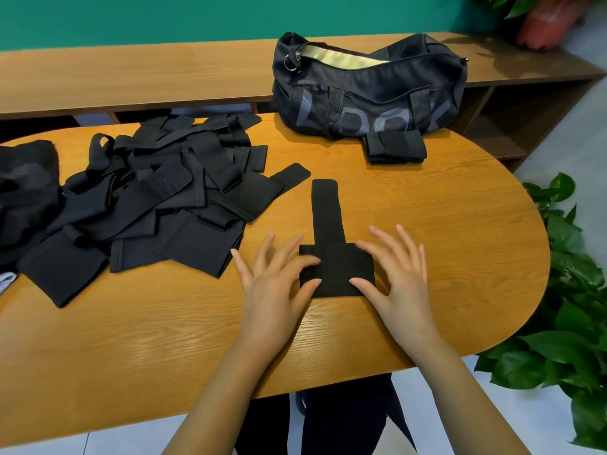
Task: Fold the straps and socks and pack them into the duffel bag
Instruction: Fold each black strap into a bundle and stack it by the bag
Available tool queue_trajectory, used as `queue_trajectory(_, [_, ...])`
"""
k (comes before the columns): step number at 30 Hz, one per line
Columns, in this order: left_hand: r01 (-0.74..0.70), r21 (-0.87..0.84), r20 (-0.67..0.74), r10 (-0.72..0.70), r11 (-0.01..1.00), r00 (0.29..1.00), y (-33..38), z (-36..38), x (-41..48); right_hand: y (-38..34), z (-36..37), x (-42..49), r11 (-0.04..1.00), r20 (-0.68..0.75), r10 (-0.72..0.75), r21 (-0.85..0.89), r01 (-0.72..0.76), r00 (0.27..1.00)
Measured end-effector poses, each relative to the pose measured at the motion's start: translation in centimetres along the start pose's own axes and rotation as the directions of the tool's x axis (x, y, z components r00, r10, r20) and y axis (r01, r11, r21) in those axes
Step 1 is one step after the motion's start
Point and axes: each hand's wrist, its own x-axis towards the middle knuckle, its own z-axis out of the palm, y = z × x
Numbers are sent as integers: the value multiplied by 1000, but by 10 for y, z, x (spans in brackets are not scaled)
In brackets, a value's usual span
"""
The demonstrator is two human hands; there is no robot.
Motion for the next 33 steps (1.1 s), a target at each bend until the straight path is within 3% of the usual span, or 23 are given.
queue_trajectory(4, [-62, -13, 66, 63, 998, 996, -1, -2, -1, -1, 0, -1, 998, 106, -47, -44, 52, 993])
queue_trajectory(12, [-85, 13, 76, 84, 996, 994, -2, 0, -1, 5, 1, -1, 996, 157, -65, -43, 72, 985])
queue_trajectory(25, [-95, -122, 29, 99, 988, 995, -2, -1, -4, 5, 2, 0, 999, 114, -43, 38, 38, 993])
queue_trajectory(33, [-13, -178, 0, 13, 984, 1000, -2, -1, -4, 5, 2, -1, 995, 59, -34, 92, 29, 998])
